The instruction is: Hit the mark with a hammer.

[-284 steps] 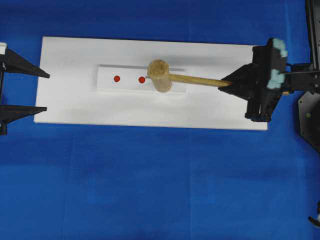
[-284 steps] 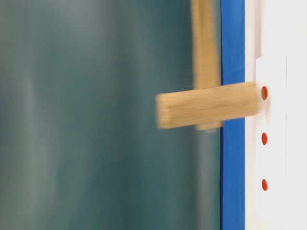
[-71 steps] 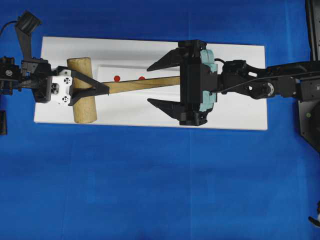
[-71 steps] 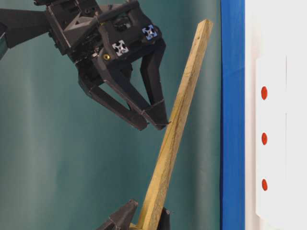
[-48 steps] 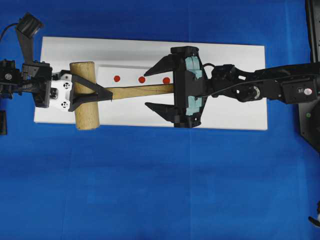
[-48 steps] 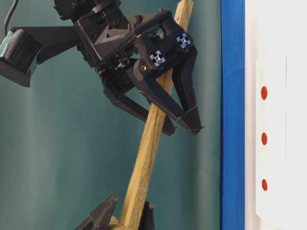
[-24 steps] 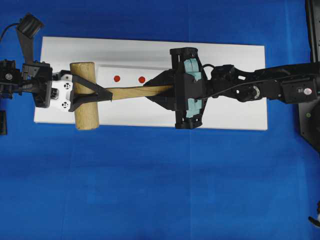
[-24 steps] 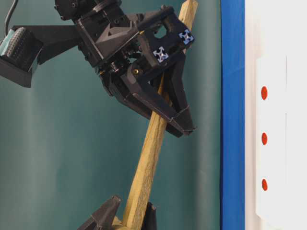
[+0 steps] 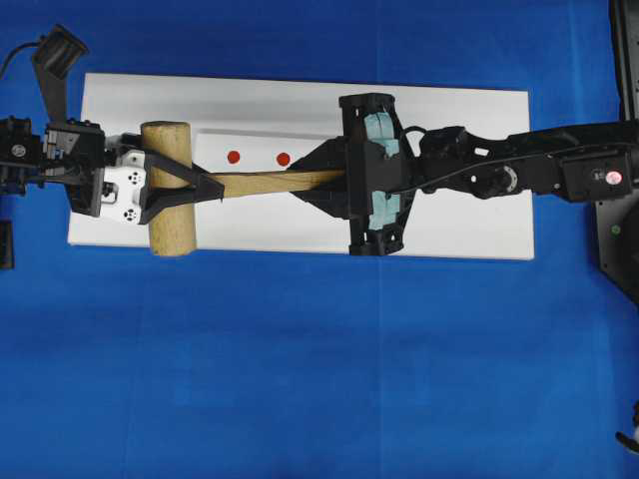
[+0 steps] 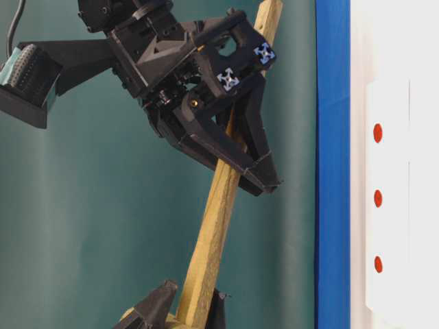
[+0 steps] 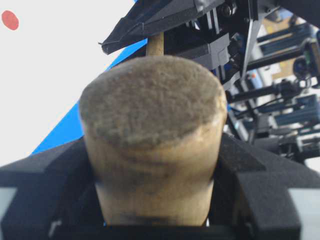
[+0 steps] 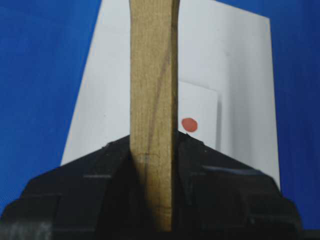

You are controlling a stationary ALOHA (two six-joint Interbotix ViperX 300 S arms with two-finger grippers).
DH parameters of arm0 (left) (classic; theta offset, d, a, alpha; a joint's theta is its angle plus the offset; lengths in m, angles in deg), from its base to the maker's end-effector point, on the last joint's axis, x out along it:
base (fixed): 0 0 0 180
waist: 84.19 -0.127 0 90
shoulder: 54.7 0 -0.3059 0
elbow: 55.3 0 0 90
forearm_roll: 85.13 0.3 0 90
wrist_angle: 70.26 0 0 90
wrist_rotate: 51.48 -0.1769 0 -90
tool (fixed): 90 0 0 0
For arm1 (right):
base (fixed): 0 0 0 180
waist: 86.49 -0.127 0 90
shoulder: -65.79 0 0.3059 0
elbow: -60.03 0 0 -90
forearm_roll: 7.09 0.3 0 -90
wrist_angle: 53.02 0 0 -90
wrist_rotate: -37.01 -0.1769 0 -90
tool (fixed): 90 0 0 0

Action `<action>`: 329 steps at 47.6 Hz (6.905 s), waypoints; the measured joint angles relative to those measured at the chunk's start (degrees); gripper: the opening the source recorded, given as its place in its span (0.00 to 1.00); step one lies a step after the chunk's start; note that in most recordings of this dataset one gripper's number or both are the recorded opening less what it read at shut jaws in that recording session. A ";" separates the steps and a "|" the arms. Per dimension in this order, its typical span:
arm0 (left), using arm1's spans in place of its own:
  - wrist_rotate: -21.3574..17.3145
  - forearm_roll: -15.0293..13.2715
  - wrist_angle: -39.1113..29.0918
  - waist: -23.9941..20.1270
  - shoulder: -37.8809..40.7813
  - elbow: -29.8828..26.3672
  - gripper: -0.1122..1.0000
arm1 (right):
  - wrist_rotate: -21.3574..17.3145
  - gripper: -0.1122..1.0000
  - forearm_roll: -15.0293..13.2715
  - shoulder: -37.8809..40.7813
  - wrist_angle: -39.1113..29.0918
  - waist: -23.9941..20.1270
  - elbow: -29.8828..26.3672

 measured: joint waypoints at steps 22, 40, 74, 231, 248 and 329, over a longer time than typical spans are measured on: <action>-1.58 0.09 -2.72 -0.70 -0.97 0.00 0.90 | 0.09 0.16 0.18 0.00 -0.35 -0.18 0.09; -1.49 0.00 -8.26 -0.79 -11.69 5.89 0.90 | -0.09 0.16 2.55 -5.45 -0.35 0.09 5.71; -12.57 0.79 -16.35 -1.76 -22.15 8.44 0.89 | -5.71 0.16 10.28 -7.65 -2.02 -1.85 8.00; -36.83 0.70 -16.44 -6.33 -21.36 9.76 0.85 | -5.98 0.84 25.40 5.10 11.25 -22.59 1.23; -37.53 0.70 -16.35 -5.98 -22.15 9.76 0.84 | -2.81 0.84 25.31 -3.16 11.34 -19.07 5.36; -60.56 0.70 -18.19 -1.49 -42.36 18.28 0.83 | 8.00 0.84 24.61 -57.57 -0.18 -0.70 41.04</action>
